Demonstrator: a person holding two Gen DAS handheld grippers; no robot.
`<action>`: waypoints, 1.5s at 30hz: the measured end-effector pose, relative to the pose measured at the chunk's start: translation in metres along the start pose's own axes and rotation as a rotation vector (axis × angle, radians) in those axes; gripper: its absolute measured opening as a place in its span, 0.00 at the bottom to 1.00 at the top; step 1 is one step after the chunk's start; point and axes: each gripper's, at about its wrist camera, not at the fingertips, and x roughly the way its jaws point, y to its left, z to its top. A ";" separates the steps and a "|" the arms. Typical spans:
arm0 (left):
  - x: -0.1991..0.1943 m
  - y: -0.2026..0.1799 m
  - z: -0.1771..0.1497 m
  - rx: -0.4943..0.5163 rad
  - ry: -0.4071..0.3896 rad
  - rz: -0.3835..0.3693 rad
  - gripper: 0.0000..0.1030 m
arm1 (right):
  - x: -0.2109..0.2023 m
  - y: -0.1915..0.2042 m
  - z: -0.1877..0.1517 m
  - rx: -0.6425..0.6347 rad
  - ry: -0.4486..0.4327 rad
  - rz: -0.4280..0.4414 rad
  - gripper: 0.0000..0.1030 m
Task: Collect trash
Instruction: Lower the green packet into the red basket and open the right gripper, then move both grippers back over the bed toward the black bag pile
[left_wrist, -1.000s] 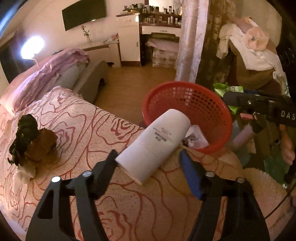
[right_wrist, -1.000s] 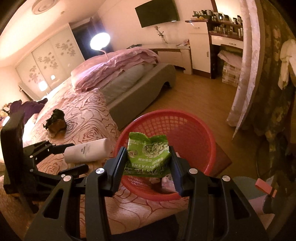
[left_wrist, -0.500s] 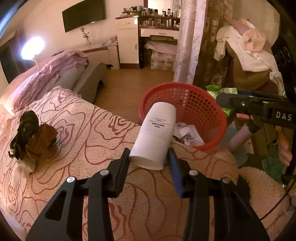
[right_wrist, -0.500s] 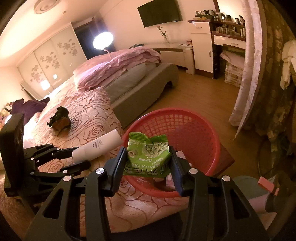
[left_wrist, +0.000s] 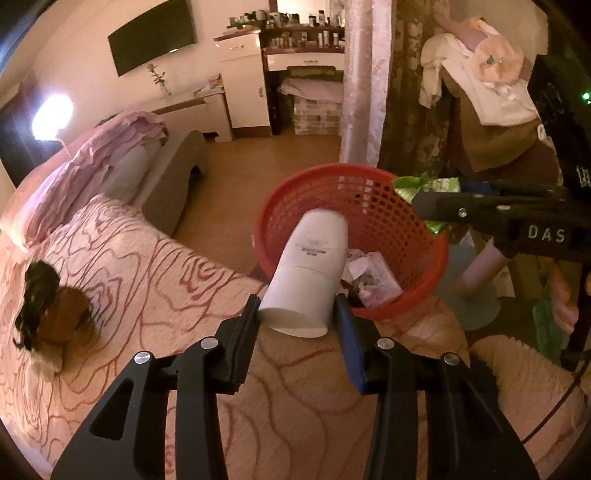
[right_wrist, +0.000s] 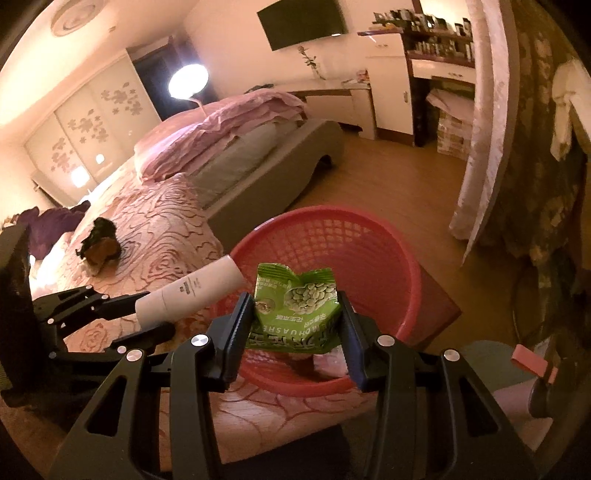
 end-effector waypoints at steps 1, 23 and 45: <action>0.003 -0.003 0.004 0.008 0.008 -0.002 0.38 | 0.002 -0.002 0.000 0.004 0.003 -0.003 0.43; 0.013 0.007 0.025 -0.119 0.045 -0.014 0.44 | 0.037 -0.024 -0.005 0.015 0.088 -0.031 0.43; -0.040 0.041 -0.013 -0.297 -0.048 0.079 0.71 | 0.018 -0.006 -0.005 0.021 0.065 -0.011 0.72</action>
